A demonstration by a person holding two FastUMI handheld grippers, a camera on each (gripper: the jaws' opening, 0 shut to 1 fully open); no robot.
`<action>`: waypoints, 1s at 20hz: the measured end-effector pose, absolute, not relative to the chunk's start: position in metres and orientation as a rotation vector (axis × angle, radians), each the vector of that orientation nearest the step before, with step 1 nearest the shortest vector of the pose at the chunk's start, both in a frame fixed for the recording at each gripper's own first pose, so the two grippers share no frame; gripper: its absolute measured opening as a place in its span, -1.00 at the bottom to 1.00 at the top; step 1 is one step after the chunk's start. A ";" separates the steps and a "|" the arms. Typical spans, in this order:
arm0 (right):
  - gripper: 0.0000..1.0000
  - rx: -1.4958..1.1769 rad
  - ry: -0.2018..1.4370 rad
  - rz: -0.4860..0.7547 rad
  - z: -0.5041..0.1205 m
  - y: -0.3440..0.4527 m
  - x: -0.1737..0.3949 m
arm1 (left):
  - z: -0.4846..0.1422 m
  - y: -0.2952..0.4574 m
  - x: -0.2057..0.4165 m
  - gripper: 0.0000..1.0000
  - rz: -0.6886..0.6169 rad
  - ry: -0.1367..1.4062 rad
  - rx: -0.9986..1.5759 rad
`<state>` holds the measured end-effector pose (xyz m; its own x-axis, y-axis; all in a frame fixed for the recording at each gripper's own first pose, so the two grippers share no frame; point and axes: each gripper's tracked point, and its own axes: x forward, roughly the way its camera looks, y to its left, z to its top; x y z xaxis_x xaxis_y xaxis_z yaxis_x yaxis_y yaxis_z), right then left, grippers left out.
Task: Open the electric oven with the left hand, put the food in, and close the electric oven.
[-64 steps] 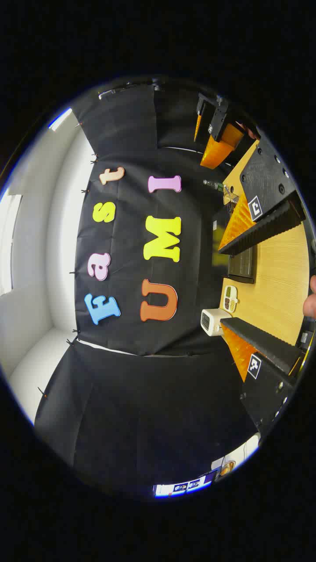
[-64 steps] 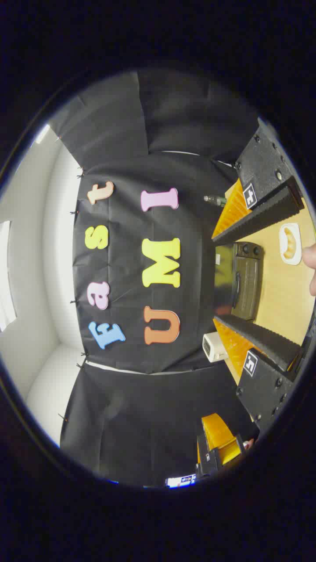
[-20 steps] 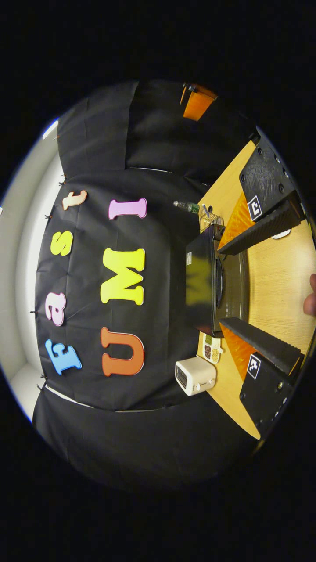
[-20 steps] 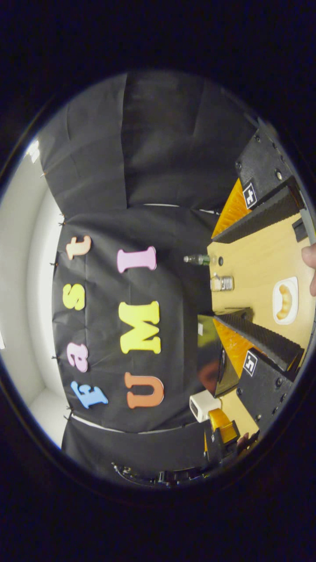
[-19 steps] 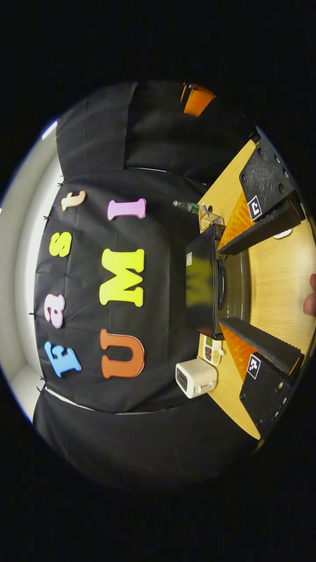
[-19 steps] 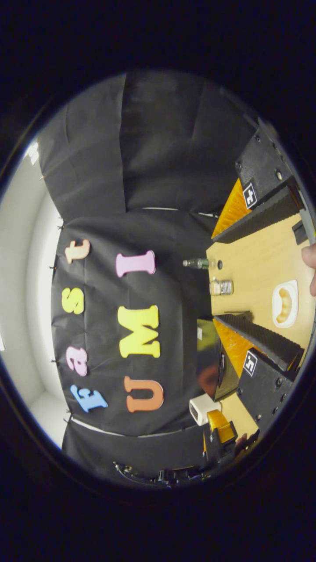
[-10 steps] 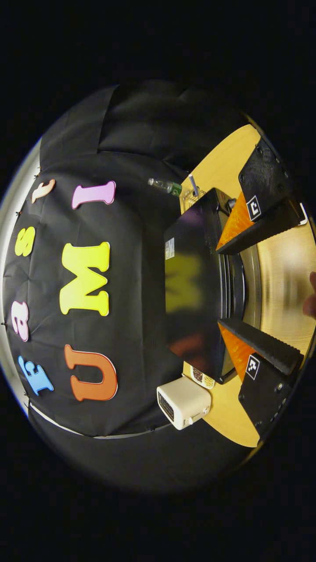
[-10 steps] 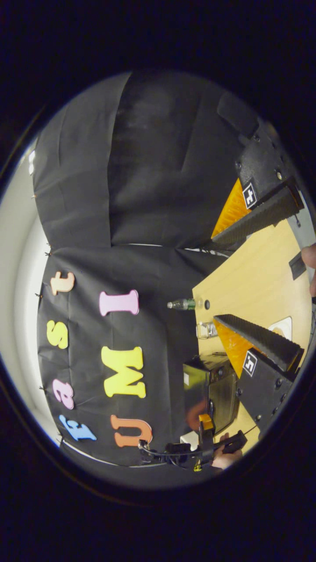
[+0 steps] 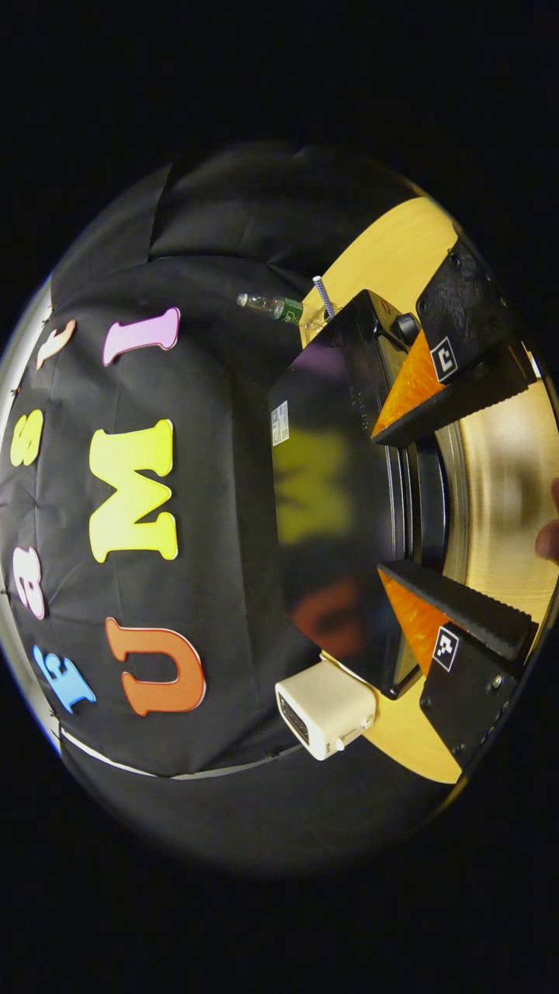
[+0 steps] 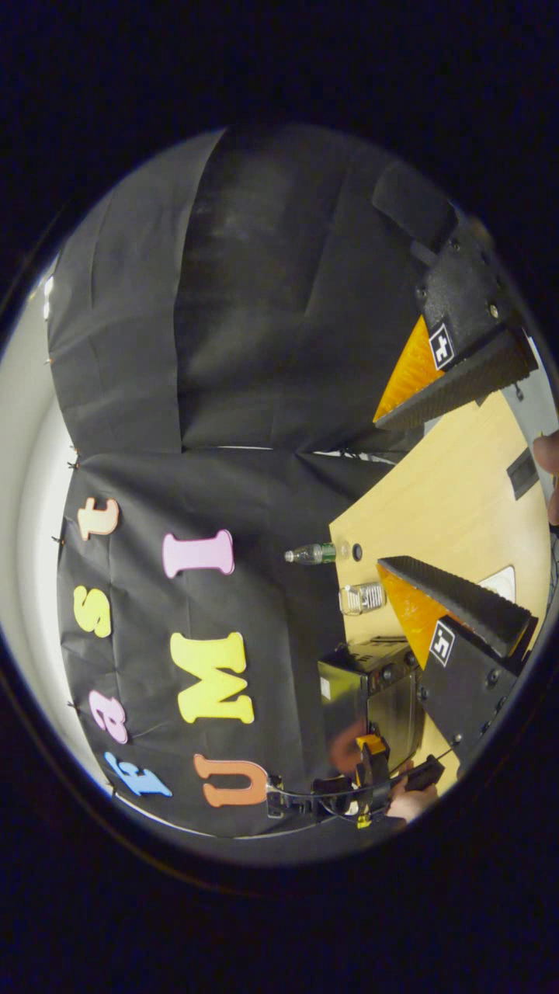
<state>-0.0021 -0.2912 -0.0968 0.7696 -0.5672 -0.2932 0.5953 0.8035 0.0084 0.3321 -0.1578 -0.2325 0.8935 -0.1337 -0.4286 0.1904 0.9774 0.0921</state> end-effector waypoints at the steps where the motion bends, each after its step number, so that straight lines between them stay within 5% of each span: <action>1: 1.00 0.101 0.283 -0.628 -0.098 -0.289 -0.002 | -0.234 -0.153 0.331 0.96 -0.153 0.450 0.137; 20: 1.00 0.051 0.350 -0.512 -0.110 -0.226 -0.026 | -0.376 -0.112 0.195 0.93 -0.182 0.839 0.010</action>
